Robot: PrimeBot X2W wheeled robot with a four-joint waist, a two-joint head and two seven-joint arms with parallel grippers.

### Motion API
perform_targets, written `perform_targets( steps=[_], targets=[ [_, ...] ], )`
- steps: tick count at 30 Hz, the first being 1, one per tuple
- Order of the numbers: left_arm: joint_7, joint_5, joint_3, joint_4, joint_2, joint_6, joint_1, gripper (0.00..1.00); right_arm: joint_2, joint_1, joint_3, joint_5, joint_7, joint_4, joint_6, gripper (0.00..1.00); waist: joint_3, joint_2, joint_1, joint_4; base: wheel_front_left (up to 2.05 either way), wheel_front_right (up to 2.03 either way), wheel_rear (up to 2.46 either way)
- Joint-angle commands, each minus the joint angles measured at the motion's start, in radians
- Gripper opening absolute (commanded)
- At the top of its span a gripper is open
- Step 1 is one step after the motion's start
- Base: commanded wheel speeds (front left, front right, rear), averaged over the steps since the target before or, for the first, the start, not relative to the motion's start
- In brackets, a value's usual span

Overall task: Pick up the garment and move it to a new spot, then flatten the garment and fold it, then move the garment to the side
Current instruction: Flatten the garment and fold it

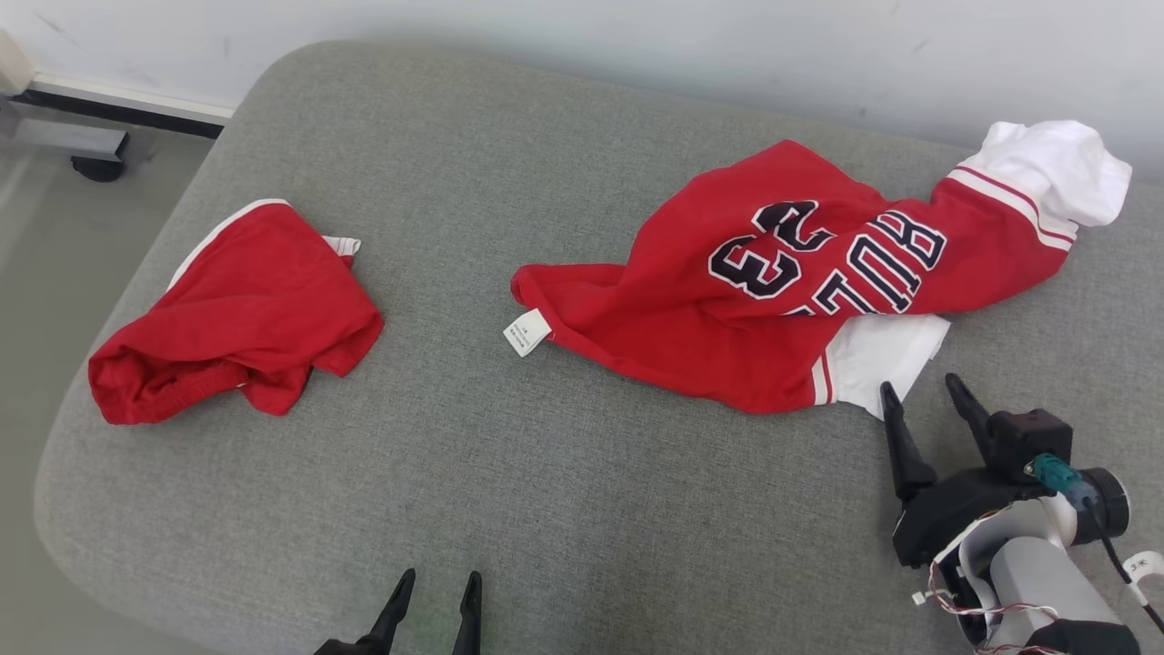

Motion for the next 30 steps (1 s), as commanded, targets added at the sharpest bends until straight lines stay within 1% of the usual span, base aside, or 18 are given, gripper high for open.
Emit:
perform_targets(
  steps=[1,2,3,4,5,6,7,10,17,21,23,27,30],
  targets=[
    [-0.003,-0.002,0.000,0.002,0.000,0.003,0.009,1.00,0.006,-0.002,0.010,0.003,-0.005,0.025,0.001,1.00,-0.002,0.0000,0.0001,0.005,0.00,0.00,0.00],
    [-0.003,-0.004,-0.001,0.002,0.000,0.003,0.009,1.00,0.013,-0.010,0.012,0.007,-0.004,0.051,0.001,1.00,-0.002,0.0000,0.0001,0.006,0.00,0.00,0.00],
    [-0.003,-0.005,-0.003,0.002,0.000,0.004,0.010,1.00,0.018,-0.022,0.013,0.009,-0.004,0.073,0.001,0.87,-0.002,0.0000,0.0001,0.008,0.00,0.00,0.00],
    [-0.003,-0.007,-0.006,0.001,0.000,0.005,0.009,1.00,0.020,-0.033,0.017,0.004,-0.002,0.098,0.001,0.52,0.000,0.0000,0.0001,0.011,0.00,0.00,0.00],
    [-0.003,-0.008,-0.008,0.000,0.000,0.006,0.008,1.00,0.025,-0.041,0.021,0.004,-0.001,0.117,0.001,0.38,0.001,0.0000,0.0001,0.013,0.00,0.00,0.00],
    [-0.003,-0.009,-0.010,-0.001,0.000,0.007,0.007,1.00,0.029,-0.046,0.022,0.009,-0.001,0.136,0.001,0.09,0.003,0.0000,0.0001,0.015,0.00,0.00,0.00],
    [-0.003,-0.011,-0.012,-0.002,0.000,0.006,0.005,1.00,0.029,-0.053,0.027,0.010,-0.001,0.152,0.001,0.00,0.004,0.0000,0.0001,0.017,0.00,0.00,0.00],
    [-0.003,-0.012,-0.005,-0.002,0.000,0.008,0.009,1.00,0.029,-0.070,0.032,0.021,-0.001,0.177,0.001,0.00,0.001,0.0000,0.0001,0.013,0.00,0.00,0.00],
    [-0.003,0.010,0.023,0.005,0.000,0.002,0.022,1.00,0.011,-0.042,-0.035,0.037,-0.003,0.088,0.001,0.00,-0.030,0.0000,0.0001,-0.030,0.00,0.00,0.00],
    [-0.003,0.023,0.044,0.007,0.000,-0.006,0.032,1.00,0.020,0.022,-0.080,0.026,-0.003,-0.002,0.001,0.00,-0.064,0.0000,0.0001,-0.079,0.00,0.00,0.00],
    [-0.003,0.031,0.056,0.006,0.000,-0.007,0.041,1.00,0.024,0.051,-0.098,0.022,-0.003,-0.053,0.001,0.00,-0.084,0.0000,0.0001,-0.115,0.00,0.00,0.00],
    [-0.003,0.034,0.073,0.009,0.000,-0.015,0.050,1.00,0.030,0.117,-0.088,0.002,-0.003,-0.144,0.001,0.00,-0.114,0.0000,0.0001,-0.192,0.00,0.00,0.00],
    [-0.003,0.036,0.079,0.011,0.000,-0.018,0.058,1.00,0.036,0.157,-0.103,-0.004,-0.003,-0.211,0.001,0.00,-0.132,0.0000,0.0001,-0.246,0.00,0.00,0.00]
  ],
)
